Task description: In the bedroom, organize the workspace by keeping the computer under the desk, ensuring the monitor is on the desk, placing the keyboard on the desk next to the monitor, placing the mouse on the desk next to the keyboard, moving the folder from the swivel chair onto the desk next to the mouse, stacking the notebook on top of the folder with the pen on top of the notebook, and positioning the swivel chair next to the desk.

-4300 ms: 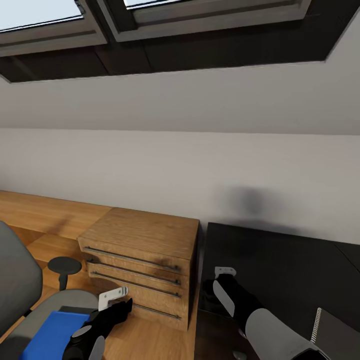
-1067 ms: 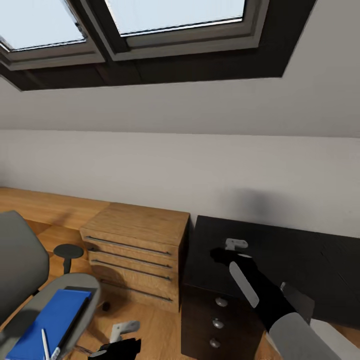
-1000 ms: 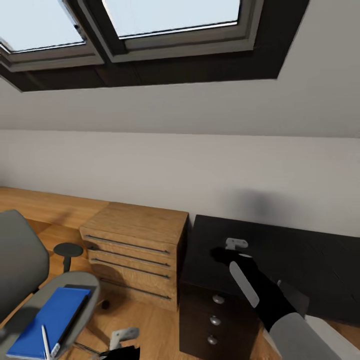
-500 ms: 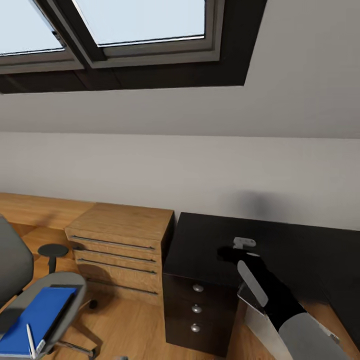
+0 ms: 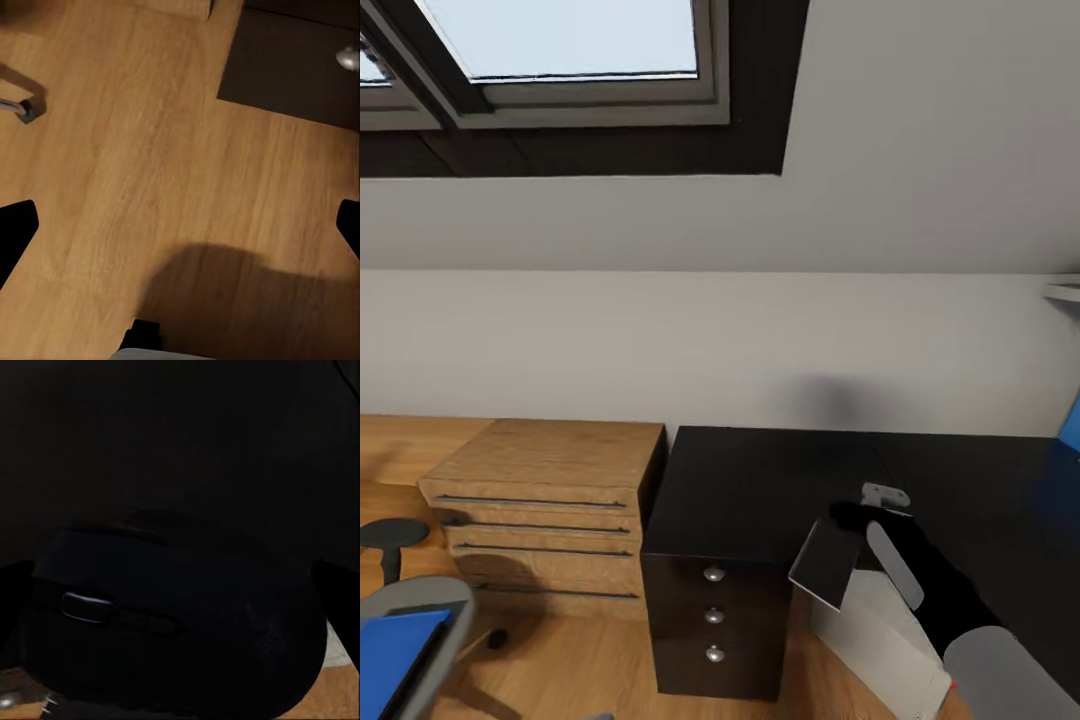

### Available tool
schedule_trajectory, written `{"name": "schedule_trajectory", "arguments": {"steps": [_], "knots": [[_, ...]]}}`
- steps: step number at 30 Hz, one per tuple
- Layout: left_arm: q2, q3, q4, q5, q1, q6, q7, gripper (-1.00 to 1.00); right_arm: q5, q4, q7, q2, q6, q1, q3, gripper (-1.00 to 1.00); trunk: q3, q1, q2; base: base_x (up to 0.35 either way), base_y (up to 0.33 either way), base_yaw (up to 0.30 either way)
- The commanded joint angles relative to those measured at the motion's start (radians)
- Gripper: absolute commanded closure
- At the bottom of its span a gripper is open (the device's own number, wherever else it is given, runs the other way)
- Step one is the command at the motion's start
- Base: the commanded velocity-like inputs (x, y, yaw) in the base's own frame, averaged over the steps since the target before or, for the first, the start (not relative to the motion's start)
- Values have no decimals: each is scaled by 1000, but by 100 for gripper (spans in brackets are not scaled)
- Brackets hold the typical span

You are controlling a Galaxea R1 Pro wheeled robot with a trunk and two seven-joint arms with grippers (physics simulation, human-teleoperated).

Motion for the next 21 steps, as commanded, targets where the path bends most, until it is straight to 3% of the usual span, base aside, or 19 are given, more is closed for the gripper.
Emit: {"name": "schedule_trajectory", "arguments": {"steps": [1,4,7,10,13,14,15,17,19,21], "knots": [[1,-4,-2,10,0,4,9,-100,-12,11,-9,-7,0,-1,3,100,-1,0,-1,0,-131,-293],[1,-4,2,10,0,4,9,-100,-10,48,-7,-25,-11,-2,-2,100,-1,0,-1,0,-154,-293],[1,-4,4,10,0,4,9,-100,3,69,-7,-40,-89,-3,-4,100,-1,0,-1,0,-67,-293],[1,-4,4,10,0,4,9,-100,23,85,-8,-47,-116,-3,-5,100,-1,0,-1,0,-15,-286],[1,-4,4,10,0,3,9,-100,111,95,-2,-51,-144,-3,14,100,-1,0,-1,0,-1,-34],[4,-4,3,10,0,3,9,-100,211,144,10,-51,-223,-3,36,100,-1,0,-1,0,0,-7],[6,-4,3,9,0,3,11,-100,306,296,48,-64,-340,-7,45,100,-1,0,-1,0,0,-2],[8,-4,4,9,0,-5,12,-100,332,440,114,-96,-435,-20,44,100,-1,0,-1,0,0,-1],[14,-6,24,9,0,-50,12,-100,339,536,161,-112,-481,-42,41,100,-1,0,-1,0,0,0],[19,-10,136,-8,0,-225,9,-100,341,604,191,-121,-508,-58,38,100,-1,0,-1,0,-10,0]]}}
